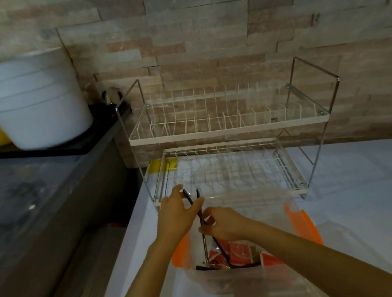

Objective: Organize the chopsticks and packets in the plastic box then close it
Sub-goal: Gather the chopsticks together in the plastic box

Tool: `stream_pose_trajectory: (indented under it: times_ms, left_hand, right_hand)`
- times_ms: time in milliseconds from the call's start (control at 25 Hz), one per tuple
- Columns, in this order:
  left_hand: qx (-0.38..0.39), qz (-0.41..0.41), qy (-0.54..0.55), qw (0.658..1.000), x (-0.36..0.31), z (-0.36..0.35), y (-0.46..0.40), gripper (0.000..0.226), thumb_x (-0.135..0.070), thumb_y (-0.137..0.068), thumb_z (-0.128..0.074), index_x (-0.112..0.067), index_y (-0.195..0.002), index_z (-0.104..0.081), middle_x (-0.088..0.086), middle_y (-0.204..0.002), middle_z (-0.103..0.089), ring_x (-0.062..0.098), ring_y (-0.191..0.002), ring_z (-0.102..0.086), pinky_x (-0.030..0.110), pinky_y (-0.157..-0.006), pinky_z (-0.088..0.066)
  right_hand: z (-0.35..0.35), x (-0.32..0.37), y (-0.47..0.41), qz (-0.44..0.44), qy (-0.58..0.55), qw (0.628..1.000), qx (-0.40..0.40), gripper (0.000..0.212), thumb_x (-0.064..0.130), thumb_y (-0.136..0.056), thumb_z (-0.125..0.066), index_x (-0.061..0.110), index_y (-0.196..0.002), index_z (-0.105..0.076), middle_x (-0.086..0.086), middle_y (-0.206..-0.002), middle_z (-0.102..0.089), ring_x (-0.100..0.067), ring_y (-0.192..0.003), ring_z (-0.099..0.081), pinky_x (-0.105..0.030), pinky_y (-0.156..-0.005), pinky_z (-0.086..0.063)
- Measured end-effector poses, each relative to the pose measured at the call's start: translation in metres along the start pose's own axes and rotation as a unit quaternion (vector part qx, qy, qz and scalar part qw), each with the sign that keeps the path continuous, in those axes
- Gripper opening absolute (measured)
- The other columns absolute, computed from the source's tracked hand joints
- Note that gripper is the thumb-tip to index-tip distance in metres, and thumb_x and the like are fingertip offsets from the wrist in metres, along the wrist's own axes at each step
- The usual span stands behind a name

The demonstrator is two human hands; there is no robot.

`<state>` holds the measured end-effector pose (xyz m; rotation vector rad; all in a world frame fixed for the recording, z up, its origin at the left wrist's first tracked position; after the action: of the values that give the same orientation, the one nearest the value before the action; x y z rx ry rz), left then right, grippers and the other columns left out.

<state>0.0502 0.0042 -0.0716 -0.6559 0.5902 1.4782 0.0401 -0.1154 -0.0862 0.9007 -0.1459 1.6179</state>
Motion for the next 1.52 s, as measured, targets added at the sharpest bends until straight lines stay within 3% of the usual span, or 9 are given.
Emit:
stream_pose_trajectory:
  times_ms: [160, 360, 520, 640, 840, 1120, 1240, 1360, 1520]
  left_hand:
    - [0.0, -0.058, 0.028, 0.998, -0.001, 0.002, -0.006, 0.026, -0.02, -0.087, -0.058, -0.006, -0.109, -0.061, 0.007, -0.108, -0.066, 0.013, -0.087, -0.054, 0.008, -0.059, -0.038]
    - [0.056, -0.064, 0.12, 0.989, -0.003, 0.002, -0.002, 0.024, -0.021, -0.084, -0.063, -0.013, -0.106, -0.058, -0.009, -0.087, -0.059, 0.004, -0.08, -0.054, -0.004, -0.06, -0.041]
    - [0.083, -0.083, 0.143, 0.983, -0.012, 0.001, 0.001, 0.02, -0.02, -0.092, -0.049, -0.011, -0.106, -0.06, -0.016, -0.081, -0.058, 0.003, -0.08, -0.057, 0.001, -0.058, -0.044]
    - [0.079, -0.079, 0.247, 0.963, -0.02, 0.006, 0.008, 0.02, -0.015, -0.096, -0.038, -0.015, -0.09, -0.058, -0.012, -0.074, -0.065, -0.008, -0.068, -0.063, 0.003, -0.064, -0.047]
    - [0.015, -0.12, 0.42, 0.9, -0.03, 0.029, 0.014, 0.027, -0.013, -0.098, -0.03, -0.022, -0.087, -0.053, -0.007, -0.056, -0.051, 0.0, -0.051, -0.054, 0.014, -0.06, -0.051]
    - [-0.006, -0.094, 0.506, 0.858, -0.02, 0.039, 0.01, 0.029, -0.02, -0.098, -0.029, -0.024, -0.095, -0.057, -0.01, -0.047, -0.042, 0.001, -0.044, -0.036, 0.014, -0.048, -0.035]
    - [-0.003, -0.085, 0.511, 0.855, -0.016, 0.038, 0.011, 0.029, -0.02, -0.098, -0.028, -0.025, -0.094, -0.057, -0.01, -0.046, -0.042, 0.002, -0.044, -0.035, 0.014, -0.047, -0.034]
    - [-0.003, -0.079, 0.515, 0.854, -0.017, 0.038, 0.011, 0.029, -0.019, -0.098, -0.028, -0.024, -0.094, -0.057, -0.009, -0.046, -0.042, 0.001, -0.043, -0.036, 0.013, -0.047, -0.034]
    - [0.002, -0.054, 0.519, 0.853, -0.02, 0.032, 0.011, 0.025, -0.017, -0.097, -0.033, -0.026, -0.096, -0.057, -0.01, -0.045, -0.04, 0.0, -0.043, -0.036, 0.013, -0.047, -0.034]
  right_hand:
    - [-0.007, 0.002, -0.004, 0.023, -0.079, 0.997, -0.015, 0.032, 0.02, -0.095, -0.046, -0.004, -0.112, -0.058, -0.023, -0.114, -0.066, -0.031, -0.107, -0.063, -0.023, -0.076, -0.05]
    - [-0.003, 0.007, 0.0, 0.051, -0.131, 0.99, -0.001, 0.035, 0.016, -0.099, -0.034, -0.005, -0.123, -0.048, -0.024, -0.104, -0.066, -0.034, -0.094, -0.065, -0.028, -0.082, -0.05]
    - [0.001, 0.011, 0.003, 0.083, -0.149, 0.985, -0.021, 0.035, 0.018, -0.099, -0.034, -0.001, -0.128, -0.042, 0.002, -0.076, -0.058, -0.014, -0.07, -0.059, -0.035, -0.088, -0.051]
    - [0.008, 0.014, 0.01, 0.092, -0.158, 0.983, -0.022, 0.033, 0.019, -0.098, -0.038, 0.001, -0.123, -0.049, -0.005, -0.09, -0.064, -0.014, -0.077, -0.062, -0.038, -0.096, -0.049]
    - [0.017, 0.003, 0.028, 0.077, -0.092, 0.991, 0.055, 0.049, 0.03, -0.093, -0.049, 0.011, -0.136, -0.038, -0.003, -0.12, -0.057, -0.017, -0.107, -0.057, -0.026, -0.092, -0.045]
    - [-0.003, -0.002, 0.035, 0.088, 0.167, 0.953, 0.238, 0.041, 0.027, -0.096, -0.042, 0.011, -0.133, -0.049, -0.006, -0.14, -0.05, -0.022, -0.127, -0.046, -0.028, -0.106, -0.032]
    - [-0.002, -0.002, 0.035, 0.102, 0.132, 0.963, 0.213, 0.036, 0.023, -0.093, -0.049, 0.011, -0.127, -0.056, -0.006, -0.133, -0.057, -0.02, -0.119, -0.054, -0.021, -0.097, -0.037]
    - [0.006, -0.004, 0.039, 0.127, 0.078, 0.974, 0.173, 0.031, 0.022, -0.089, -0.056, 0.012, -0.118, -0.063, -0.002, -0.112, -0.067, -0.002, -0.084, -0.061, -0.002, -0.077, -0.041]
    - [0.023, -0.007, 0.042, 0.155, -0.056, 0.986, 0.04, 0.028, 0.018, -0.088, -0.058, 0.011, -0.114, -0.065, -0.001, -0.104, -0.069, 0.008, -0.072, -0.057, -0.007, -0.074, -0.045]
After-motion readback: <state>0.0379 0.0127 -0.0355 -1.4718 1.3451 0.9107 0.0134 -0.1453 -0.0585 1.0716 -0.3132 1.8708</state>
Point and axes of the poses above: each hand's wrist, its own y-axis away from the middle knuckle, its own z-axis out of the back of the hand, x = y × z, the point moved 1 cm from there along -y, towards the middle knuckle
